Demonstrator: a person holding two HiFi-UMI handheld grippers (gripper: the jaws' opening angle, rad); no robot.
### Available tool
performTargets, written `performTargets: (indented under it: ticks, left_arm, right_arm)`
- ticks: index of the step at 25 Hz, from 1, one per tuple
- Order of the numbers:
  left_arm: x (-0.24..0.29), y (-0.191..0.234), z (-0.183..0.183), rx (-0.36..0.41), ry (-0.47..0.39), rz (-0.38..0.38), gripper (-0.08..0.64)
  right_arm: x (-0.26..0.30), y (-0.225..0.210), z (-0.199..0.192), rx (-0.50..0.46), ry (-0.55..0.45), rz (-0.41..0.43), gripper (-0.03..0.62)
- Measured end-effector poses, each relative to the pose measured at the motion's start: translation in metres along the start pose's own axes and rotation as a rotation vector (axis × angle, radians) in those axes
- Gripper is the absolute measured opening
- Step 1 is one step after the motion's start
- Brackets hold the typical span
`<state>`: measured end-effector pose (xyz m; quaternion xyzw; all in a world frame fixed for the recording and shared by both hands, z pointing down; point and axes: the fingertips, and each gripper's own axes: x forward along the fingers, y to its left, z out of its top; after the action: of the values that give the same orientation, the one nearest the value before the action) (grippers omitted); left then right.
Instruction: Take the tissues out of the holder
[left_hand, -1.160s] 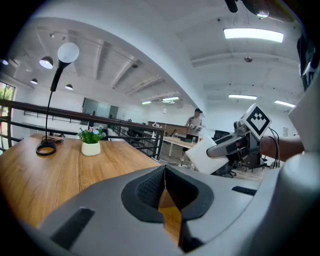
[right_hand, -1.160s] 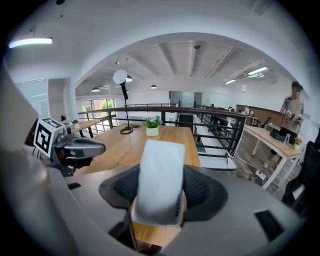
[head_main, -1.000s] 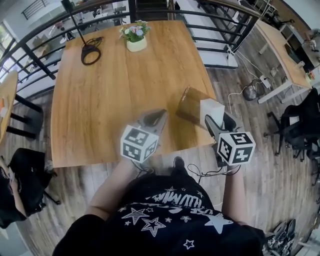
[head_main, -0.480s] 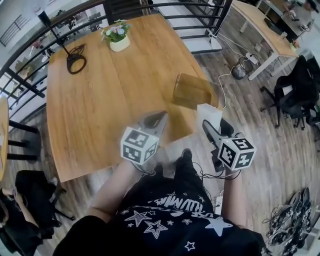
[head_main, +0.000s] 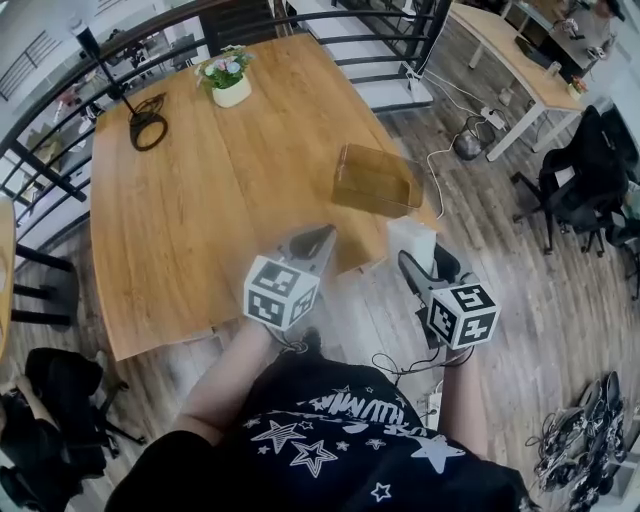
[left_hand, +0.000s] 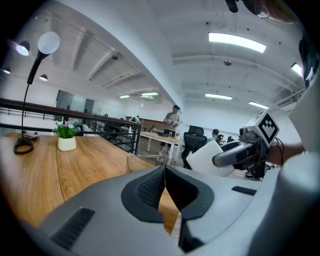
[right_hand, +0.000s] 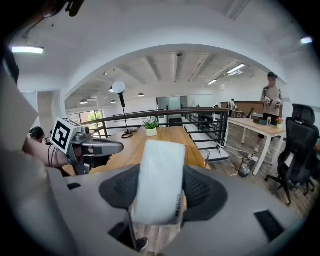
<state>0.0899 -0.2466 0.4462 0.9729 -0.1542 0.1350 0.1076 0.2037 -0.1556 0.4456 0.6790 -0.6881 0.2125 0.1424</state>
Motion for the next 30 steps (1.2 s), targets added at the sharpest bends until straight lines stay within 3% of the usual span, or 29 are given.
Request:
performTargets:
  ticks: [14,30]
  left_arm:
    - [-0.036,-0.115,-0.006,0.024,0.001,0.029,0.015]
    - [-0.126,-0.225,-0.041,0.020,-0.044,0.123,0.015]
  right_arm:
    - [-0.107,-0.002,-0.046,0.091,-0.044,0.054,0.256]
    - [-0.206,0.047,-0.113,0.103,-0.058,0.163,0.256]
